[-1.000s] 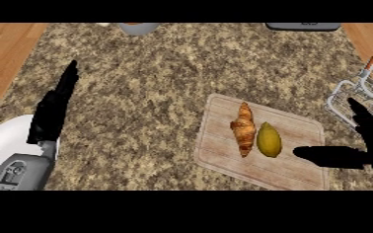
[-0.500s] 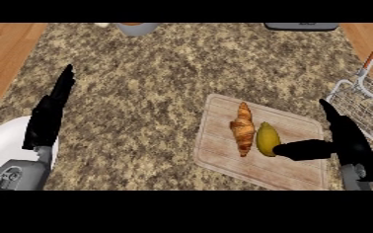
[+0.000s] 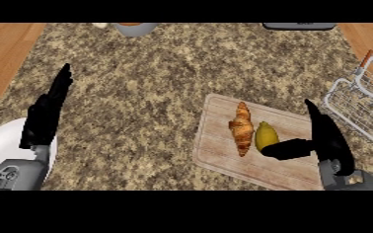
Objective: Pick the lemon from the cutting board and place it in the tiered basket
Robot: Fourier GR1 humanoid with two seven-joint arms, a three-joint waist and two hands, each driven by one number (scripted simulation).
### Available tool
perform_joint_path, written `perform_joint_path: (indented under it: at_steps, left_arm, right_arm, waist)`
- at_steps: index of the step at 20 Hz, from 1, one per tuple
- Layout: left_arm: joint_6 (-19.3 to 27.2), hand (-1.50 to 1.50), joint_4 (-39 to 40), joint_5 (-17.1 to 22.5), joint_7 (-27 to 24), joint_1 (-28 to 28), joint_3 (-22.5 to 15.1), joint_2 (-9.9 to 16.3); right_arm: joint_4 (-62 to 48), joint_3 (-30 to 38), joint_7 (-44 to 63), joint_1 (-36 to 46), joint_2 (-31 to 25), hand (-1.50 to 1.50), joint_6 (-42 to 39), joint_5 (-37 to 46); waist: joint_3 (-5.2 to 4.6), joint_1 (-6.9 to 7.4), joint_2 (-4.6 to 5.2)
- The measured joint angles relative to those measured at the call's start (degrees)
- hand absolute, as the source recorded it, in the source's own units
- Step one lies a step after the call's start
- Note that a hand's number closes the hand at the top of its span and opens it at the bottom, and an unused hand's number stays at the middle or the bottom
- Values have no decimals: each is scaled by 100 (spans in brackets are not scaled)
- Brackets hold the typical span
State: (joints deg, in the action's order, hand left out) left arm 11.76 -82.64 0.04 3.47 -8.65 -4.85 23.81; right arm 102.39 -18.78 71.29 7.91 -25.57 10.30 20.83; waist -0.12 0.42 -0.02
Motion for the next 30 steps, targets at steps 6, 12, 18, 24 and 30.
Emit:
perform_joint_path:
  at_steps: [6, 12, 18, 24, 30]
  left_arm:
    - [31, 0, 90, -103, -102, 30, 31, -81]
    - [4, 0, 112, -156, -170, 62, 65, -127]
    - [5, 0, 144, -220, -90, -43, 75, -205]
    - [-9, 0, 95, -266, 38, -115, 103, -266]
    - [-86, 0, 102, -313, -5, -101, 172, -284]
  right_arm:
    - [-71, -132, 15, 4, 211, -150, -180, 500]
    - [-301, -32, -11, 96, 537, -150, -385, 747]
    - [-496, 48, -41, -2, 909, -150, -527, 928]
    - [-482, 140, -51, -152, 1238, -150, -665, 1210]
    - [-967, 445, -315, -95, 1553, -150, -753, 1291]
  waist:
    - [-1, -30, -4]
    - [1, -34, -4]
    - [4, -43, -2]
    - [5, -52, -6]
    - [9, -33, 2]
